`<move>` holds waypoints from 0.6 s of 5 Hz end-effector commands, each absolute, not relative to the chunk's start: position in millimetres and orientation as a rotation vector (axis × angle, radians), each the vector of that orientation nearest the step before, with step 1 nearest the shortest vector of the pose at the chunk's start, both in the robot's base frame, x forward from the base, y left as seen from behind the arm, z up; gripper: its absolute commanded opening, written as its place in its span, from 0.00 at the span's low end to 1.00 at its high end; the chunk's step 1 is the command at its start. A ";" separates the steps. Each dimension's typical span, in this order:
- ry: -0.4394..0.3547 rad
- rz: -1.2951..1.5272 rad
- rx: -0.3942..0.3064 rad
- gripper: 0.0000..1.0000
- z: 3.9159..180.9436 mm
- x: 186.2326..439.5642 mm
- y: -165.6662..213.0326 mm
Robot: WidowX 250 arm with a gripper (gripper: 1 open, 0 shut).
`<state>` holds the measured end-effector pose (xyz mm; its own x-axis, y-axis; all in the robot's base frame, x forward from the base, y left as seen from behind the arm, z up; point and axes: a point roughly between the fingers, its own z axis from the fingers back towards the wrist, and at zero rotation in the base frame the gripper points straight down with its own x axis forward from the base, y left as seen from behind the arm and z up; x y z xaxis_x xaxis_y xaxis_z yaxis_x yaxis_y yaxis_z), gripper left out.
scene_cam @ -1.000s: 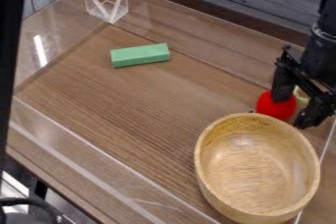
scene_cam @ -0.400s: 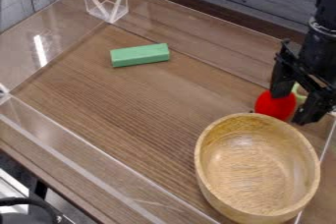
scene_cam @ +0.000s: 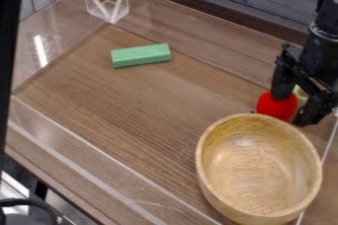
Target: Move the red object to the left side of the table
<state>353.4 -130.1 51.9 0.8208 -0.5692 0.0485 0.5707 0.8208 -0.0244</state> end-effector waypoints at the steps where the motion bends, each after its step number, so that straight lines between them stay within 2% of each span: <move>1: -0.113 -0.598 -0.043 1.00 71.0 365.6 -127.1; 3: -0.131 -0.604 -0.050 1.00 69.5 368.9 -126.5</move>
